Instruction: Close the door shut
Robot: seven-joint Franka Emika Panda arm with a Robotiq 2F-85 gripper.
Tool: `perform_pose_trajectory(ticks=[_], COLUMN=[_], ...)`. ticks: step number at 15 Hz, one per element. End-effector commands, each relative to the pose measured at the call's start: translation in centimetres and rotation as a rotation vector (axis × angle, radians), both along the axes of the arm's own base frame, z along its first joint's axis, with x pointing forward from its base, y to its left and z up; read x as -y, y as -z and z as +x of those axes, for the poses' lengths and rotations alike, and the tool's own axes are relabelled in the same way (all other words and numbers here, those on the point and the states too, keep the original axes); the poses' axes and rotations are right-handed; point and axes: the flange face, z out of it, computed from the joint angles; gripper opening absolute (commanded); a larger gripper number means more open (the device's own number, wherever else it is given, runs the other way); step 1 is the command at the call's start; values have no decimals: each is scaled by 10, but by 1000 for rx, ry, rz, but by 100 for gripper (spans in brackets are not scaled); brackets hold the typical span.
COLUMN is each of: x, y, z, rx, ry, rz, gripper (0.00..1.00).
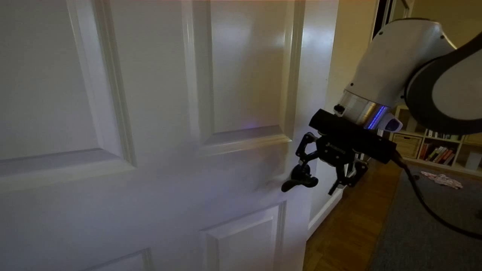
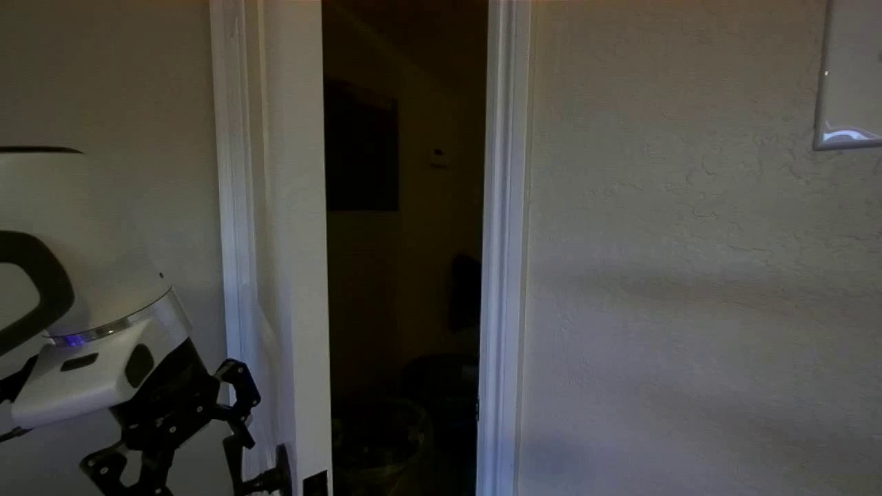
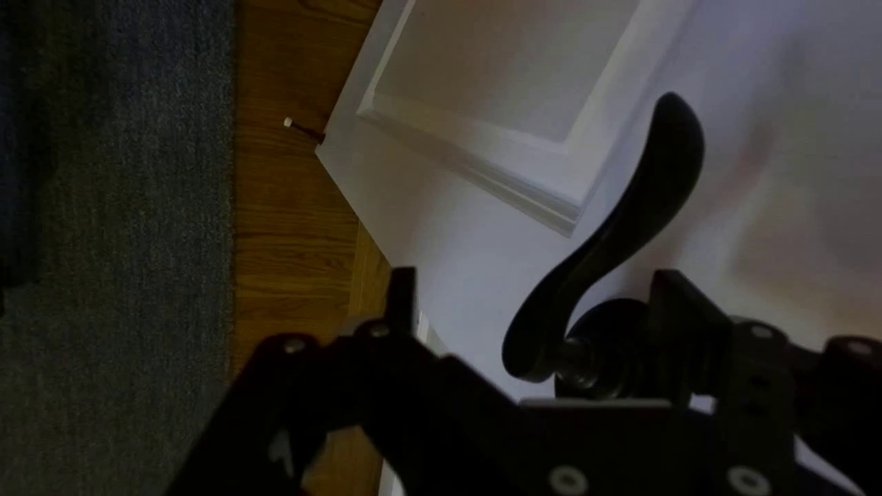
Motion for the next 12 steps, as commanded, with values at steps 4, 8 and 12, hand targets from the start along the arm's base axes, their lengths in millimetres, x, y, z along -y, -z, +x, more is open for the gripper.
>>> perform_pose_trajectory(ticks=[4, 8, 12], x=[-11, -15, -4], y=[2, 7, 5], z=[28, 38, 49], rx=[52, 50, 58], ry=[-3, -29, -35], rz=[3, -11, -43], gripper=[42, 18, 13])
